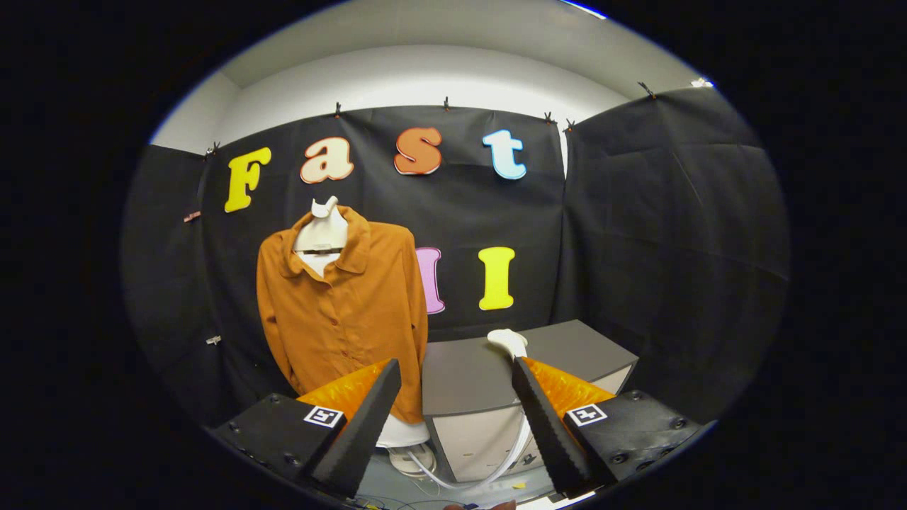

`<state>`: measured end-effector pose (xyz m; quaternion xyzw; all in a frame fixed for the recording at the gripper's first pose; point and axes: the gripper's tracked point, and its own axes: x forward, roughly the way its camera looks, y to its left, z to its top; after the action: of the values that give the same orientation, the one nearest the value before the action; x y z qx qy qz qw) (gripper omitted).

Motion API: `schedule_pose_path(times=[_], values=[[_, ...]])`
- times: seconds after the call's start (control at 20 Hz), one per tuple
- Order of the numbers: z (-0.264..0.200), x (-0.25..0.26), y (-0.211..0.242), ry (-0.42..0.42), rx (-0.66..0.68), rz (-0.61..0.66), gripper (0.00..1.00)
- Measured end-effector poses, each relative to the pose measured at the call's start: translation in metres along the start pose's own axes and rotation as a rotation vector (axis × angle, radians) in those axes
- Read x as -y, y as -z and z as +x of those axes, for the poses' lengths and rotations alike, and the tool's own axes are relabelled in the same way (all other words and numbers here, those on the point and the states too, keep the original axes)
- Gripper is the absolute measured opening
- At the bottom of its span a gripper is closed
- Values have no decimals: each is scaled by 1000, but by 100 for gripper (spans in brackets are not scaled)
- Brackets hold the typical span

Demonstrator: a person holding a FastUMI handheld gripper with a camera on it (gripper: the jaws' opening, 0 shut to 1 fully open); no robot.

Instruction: Iron the clothes twice with a garment steamer, once on the left side and once on the right side.

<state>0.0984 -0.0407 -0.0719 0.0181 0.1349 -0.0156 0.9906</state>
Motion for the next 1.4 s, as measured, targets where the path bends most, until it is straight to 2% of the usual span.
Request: schedule_pose_path(times=[0.25, 0.55, 0.75, 0.95, 1.05, 1.1, 1.15, 1.2, 1.25, 1.3, 1.35, 1.4], values=[[68, 32, 35, -2, -176, 33, 99], [149, 84, 92, 35, -373, 56, 99], [188, 113, 139, 46, -501, 73, 99], [221, 117, 176, 27, -599, 94, 98], [232, 116, 185, 11, -623, 96, 89], [237, 120, 192, 24, -631, 80, 75], [241, 128, 195, 37, -625, 61, 70], [245, 130, 198, 26, -619, 62, 51], [251, 129, 196, 19, -583, 57, 38], [244, 132, 186, 16, -566, 32, 34], [252, 131, 194, 16, -551, 42, 34], [243, 132, 184, 16, -528, 47, 28]])
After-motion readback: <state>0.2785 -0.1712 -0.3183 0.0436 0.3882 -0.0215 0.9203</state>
